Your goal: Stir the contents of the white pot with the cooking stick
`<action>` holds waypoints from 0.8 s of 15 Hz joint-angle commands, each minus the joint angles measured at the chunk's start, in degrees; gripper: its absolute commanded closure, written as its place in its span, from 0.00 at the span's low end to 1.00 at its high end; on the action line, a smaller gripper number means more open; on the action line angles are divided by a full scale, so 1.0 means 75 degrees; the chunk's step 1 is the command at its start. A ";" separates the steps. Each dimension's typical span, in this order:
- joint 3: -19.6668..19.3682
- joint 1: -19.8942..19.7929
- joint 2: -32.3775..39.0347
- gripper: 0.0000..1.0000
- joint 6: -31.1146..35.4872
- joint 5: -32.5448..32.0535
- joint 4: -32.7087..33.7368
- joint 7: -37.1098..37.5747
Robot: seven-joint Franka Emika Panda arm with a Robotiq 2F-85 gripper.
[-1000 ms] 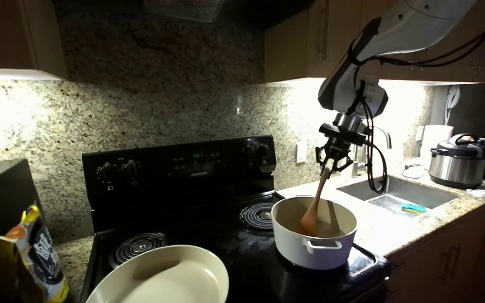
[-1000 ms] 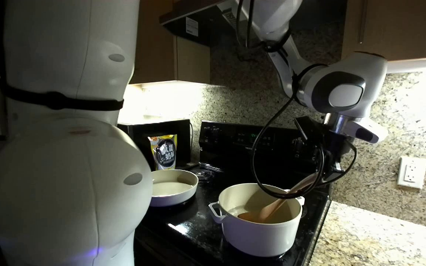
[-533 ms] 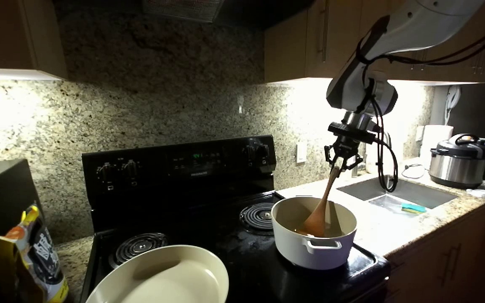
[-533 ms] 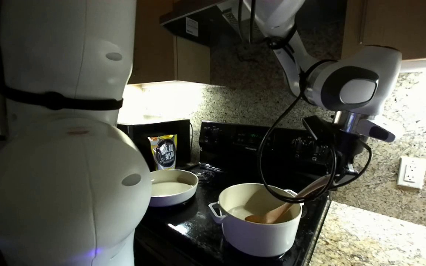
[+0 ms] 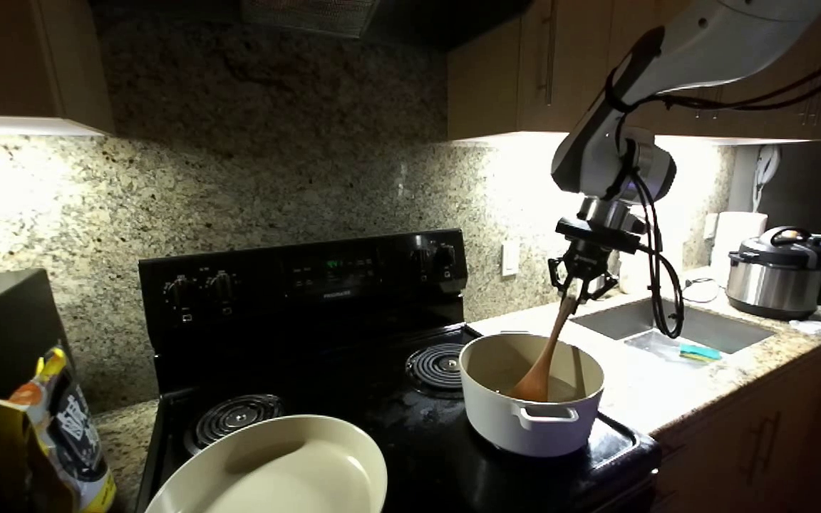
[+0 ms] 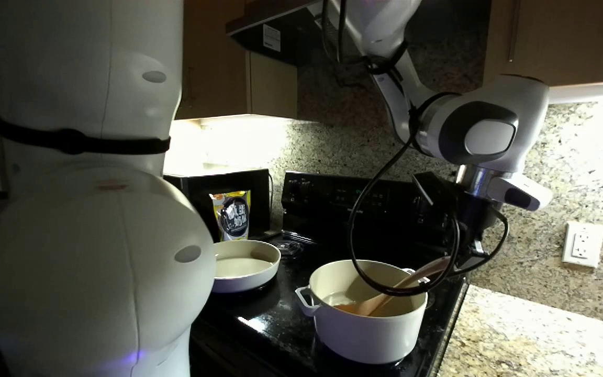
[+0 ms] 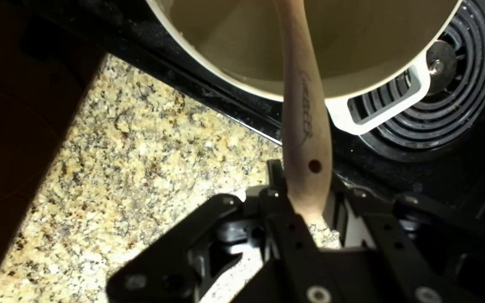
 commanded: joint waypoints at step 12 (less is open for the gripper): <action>0.0248 0.0096 -0.0519 0.94 0.0570 -0.1059 0.0236 0.0750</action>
